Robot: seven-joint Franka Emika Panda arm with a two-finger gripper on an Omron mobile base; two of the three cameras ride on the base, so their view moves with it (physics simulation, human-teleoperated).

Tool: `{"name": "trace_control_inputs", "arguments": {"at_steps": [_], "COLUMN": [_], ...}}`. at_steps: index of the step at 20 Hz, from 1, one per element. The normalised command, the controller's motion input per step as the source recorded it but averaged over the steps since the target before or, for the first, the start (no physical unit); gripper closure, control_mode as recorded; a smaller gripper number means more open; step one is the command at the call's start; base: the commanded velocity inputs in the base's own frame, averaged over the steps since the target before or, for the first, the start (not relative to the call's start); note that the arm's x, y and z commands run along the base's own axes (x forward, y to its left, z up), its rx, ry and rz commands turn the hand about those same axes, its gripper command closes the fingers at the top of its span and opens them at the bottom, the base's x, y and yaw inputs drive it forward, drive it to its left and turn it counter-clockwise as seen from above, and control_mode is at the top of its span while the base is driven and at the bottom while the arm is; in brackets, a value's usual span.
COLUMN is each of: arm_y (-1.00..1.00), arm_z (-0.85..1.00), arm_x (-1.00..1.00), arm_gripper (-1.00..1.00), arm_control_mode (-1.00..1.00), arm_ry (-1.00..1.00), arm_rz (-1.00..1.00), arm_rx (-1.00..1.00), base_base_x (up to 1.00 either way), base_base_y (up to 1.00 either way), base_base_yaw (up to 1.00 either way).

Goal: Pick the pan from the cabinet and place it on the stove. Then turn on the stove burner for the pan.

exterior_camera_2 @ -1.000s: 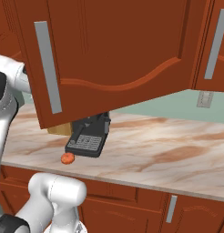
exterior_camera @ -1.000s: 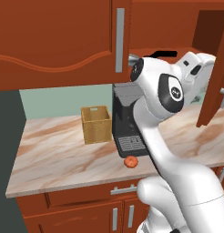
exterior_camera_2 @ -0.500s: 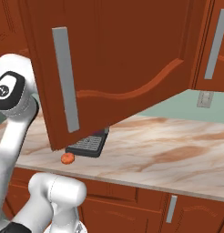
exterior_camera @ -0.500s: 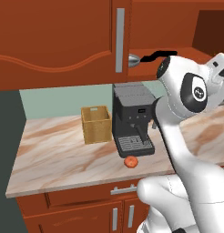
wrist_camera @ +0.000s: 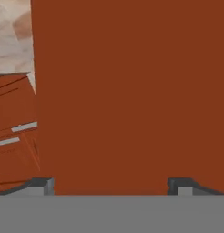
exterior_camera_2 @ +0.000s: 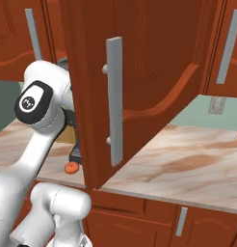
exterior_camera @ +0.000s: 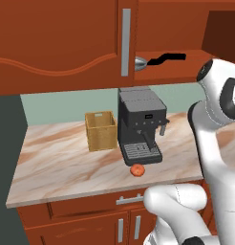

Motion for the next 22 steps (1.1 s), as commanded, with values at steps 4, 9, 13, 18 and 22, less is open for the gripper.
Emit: {"name": "trace_control_inputs", "arguments": {"at_steps": [4, 9, 13, 18, 22], "arm_y": [-0.63, -0.43, -0.16, 0.29, 0.76], "arm_z": [-0.05, -0.08, -0.05, 0.00, 0.00], "arm_x": [-0.15, 0.00, 0.00, -0.14, -0.20], "arm_gripper": [-1.00, -1.00, -1.00, -1.00, -1.00], "arm_control_mode": [-1.00, -1.00, -1.00, -1.00, -1.00], "arm_ry": [0.00, 0.00, -0.02, -0.18, -0.25], "arm_rz": [-0.10, -0.04, -0.02, 0.00, 0.02], "arm_rx": [0.07, 0.05, 0.03, 0.06, 0.07], "base_base_x": [0.00, 0.00, 0.00, 0.00, 0.00], "base_base_y": [0.00, 0.00, 0.00, 0.00, 0.00], "base_base_yaw": [0.00, 0.00, 0.00, 0.00, 0.00]}}
